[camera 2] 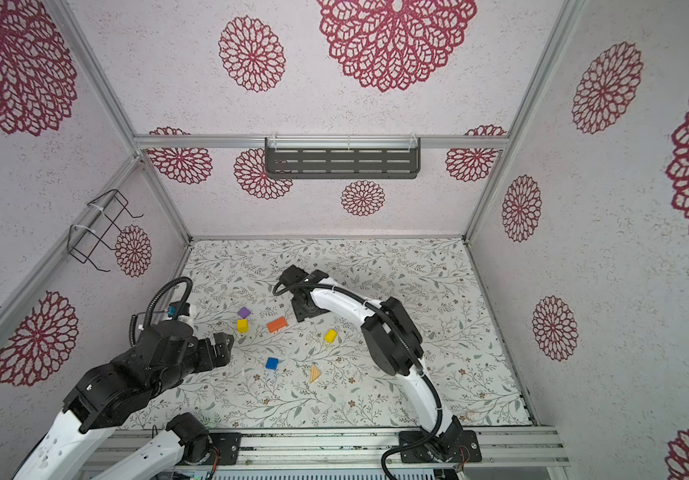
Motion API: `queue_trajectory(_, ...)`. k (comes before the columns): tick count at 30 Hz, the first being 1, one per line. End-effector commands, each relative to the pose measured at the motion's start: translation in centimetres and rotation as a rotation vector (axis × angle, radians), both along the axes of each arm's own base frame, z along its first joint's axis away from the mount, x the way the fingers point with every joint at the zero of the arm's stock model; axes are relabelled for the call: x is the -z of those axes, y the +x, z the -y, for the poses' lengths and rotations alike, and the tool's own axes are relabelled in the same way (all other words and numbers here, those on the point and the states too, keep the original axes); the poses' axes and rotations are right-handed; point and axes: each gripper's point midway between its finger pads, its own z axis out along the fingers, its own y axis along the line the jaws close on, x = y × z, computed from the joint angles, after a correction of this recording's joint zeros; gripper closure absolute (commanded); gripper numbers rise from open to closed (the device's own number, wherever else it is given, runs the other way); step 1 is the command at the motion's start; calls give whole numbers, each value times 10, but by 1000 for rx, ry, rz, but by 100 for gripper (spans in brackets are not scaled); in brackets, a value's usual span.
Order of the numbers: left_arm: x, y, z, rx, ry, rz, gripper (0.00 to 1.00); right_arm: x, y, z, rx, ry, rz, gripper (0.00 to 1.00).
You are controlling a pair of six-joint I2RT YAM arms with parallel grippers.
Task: Build the wood block tower
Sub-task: 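Lift the light-blue bar with the right gripper and carry it over the stack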
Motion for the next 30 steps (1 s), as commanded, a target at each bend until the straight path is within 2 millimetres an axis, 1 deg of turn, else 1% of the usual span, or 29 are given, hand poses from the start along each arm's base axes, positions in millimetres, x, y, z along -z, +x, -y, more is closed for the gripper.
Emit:
queue_trajectory(1,-11,16,17,34,-49,40,3,-50,14,44,171,28,66,52)
queue_trajectory(4,-11,26,32,57,-80,37,3,-62,21,76,259,0,120,51)
queue_trajectory(6,-10,34,42,75,-106,42,3,-65,23,96,319,17,135,51)
queue_trajectory(7,-9,37,45,81,-113,44,3,-64,23,103,344,33,137,51)
queue_trajectory(10,-3,44,55,91,-122,29,3,-58,24,125,432,69,148,51)
queue_trajectory(14,5,48,59,87,-119,15,3,-43,25,145,538,96,152,51)
queue_trajectory(19,14,46,60,82,-143,24,3,-30,27,159,614,104,130,51)
queue_trajectory(24,31,43,61,79,-155,3,3,-20,29,159,642,114,92,51)
queue_trajectory(30,46,38,63,85,-172,-19,3,-11,35,160,665,100,60,51)
